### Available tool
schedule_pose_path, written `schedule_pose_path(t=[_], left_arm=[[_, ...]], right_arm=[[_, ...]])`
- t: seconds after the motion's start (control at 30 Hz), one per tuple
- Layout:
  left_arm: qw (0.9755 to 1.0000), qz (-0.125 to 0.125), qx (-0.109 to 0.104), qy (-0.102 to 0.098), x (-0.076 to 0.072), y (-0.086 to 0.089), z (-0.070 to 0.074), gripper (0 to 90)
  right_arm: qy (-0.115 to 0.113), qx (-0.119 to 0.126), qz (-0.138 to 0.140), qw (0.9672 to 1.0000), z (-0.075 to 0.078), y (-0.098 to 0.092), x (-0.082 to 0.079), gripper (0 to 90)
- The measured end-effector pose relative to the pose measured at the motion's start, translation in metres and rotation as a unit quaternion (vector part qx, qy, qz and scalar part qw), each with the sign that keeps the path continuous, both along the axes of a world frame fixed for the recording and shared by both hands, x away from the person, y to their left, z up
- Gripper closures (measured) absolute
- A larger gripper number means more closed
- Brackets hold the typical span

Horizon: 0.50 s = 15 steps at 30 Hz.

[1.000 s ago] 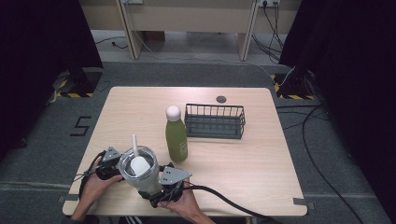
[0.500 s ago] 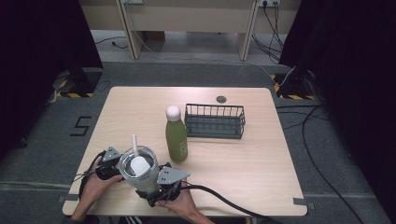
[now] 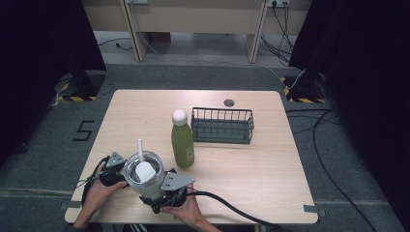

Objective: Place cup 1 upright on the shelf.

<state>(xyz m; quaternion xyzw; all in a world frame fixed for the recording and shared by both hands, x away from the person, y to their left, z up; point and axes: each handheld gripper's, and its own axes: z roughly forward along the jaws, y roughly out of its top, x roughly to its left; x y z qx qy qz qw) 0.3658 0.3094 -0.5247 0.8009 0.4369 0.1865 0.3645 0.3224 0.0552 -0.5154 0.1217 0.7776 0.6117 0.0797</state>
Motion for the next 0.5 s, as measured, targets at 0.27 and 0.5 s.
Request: schedule_pose_path(t=[0.27, 0.5], left_arm=[[1.0, -0.001, 0.0, 0.0, 0.0, 0.0, 0.0, 12.9], [1.0, -0.001, 0.0, 0.0, 0.0, 0.0, 0.0, 12.9]], right_arm=[[-0.002, 0.002, -0.003, 1.0, 0.006, -0.003, -0.003, 11.2], [-0.012, 0.006, -0.001, 0.9999, 0.018, -0.009, -0.007, 11.2]])
